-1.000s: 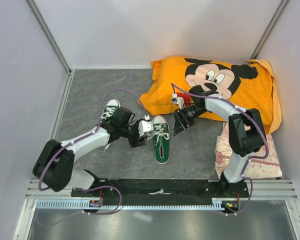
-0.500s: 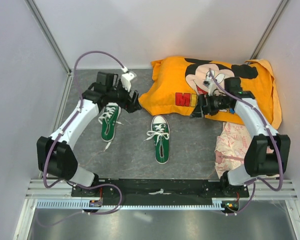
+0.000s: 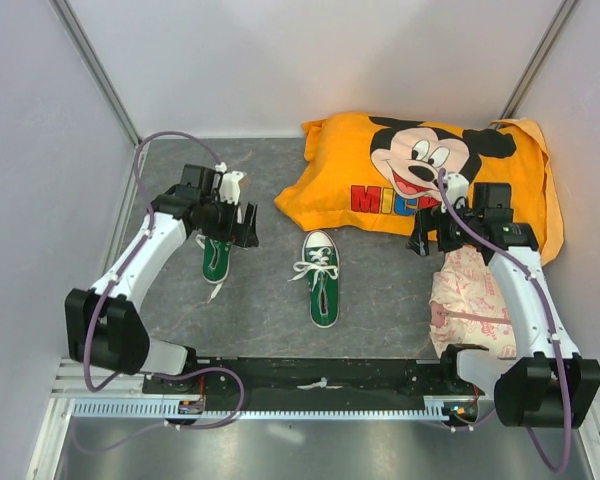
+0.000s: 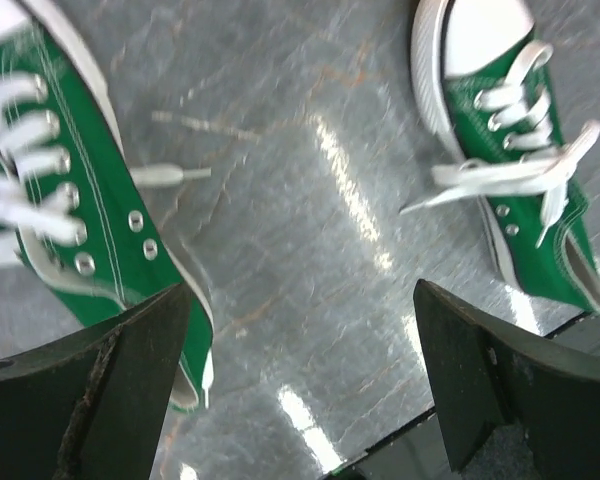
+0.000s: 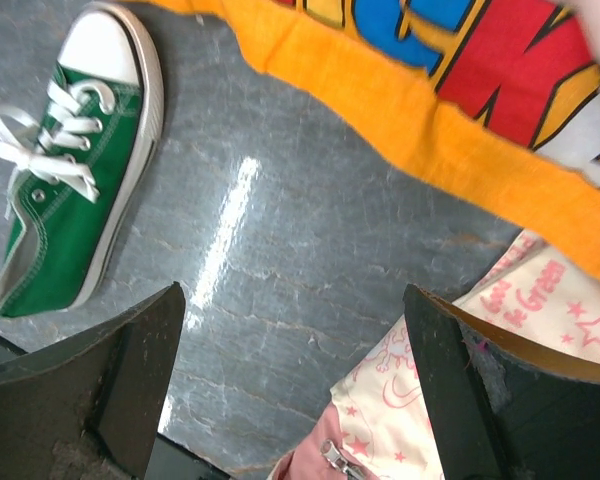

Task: Tie the shoes

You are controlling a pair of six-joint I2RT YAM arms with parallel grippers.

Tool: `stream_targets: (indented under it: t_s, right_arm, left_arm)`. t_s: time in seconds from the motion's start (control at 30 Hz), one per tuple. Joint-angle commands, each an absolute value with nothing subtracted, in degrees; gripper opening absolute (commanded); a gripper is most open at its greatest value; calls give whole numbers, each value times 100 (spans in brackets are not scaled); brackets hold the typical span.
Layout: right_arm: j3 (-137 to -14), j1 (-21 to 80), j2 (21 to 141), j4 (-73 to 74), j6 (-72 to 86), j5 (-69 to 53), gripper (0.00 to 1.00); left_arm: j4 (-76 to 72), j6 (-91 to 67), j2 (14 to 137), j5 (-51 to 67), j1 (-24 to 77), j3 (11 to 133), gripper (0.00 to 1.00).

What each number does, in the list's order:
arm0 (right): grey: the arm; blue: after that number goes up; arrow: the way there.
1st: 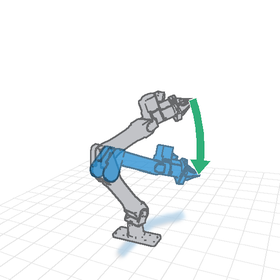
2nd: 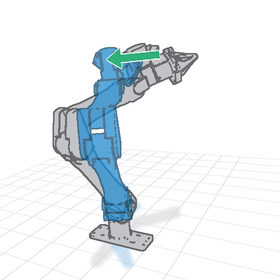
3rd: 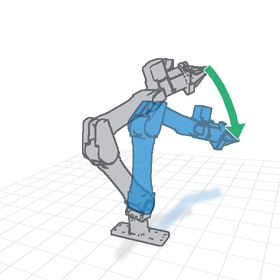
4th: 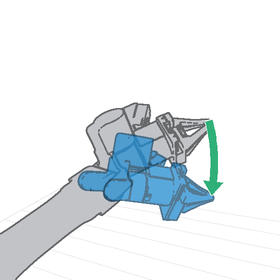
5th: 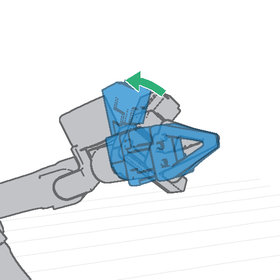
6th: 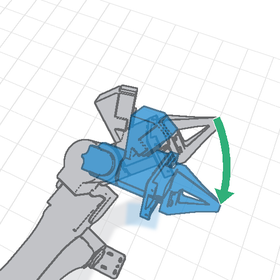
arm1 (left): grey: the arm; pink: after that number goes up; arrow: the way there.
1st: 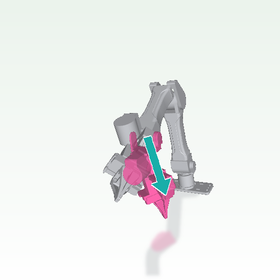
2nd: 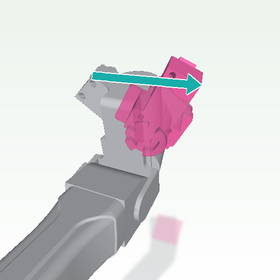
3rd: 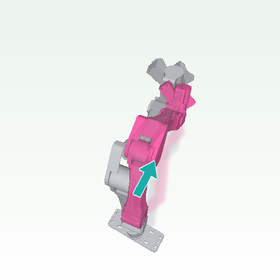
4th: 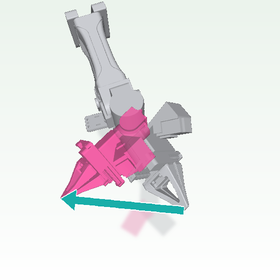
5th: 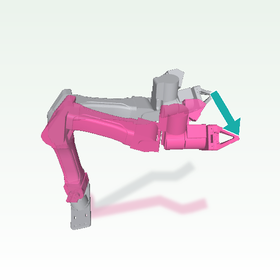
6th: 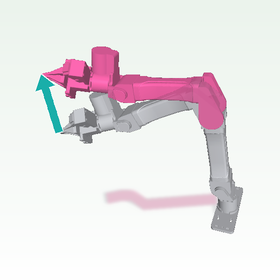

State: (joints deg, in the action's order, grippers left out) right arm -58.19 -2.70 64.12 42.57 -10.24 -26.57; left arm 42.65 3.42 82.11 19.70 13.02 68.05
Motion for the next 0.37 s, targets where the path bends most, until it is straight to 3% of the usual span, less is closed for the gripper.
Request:
stream_targets:
  t_s: [0.0,0.33]
  right_arm:
    - [-5529,-176,6477,4184,-1143,-2461,98]
    - [-5194,255,6223,3850,-932,-2250,98]
  left_arm:
    - [4105,131,7323,1381,1318,6128,99]
    - [4095,167,6364,985,1310,5449,99]
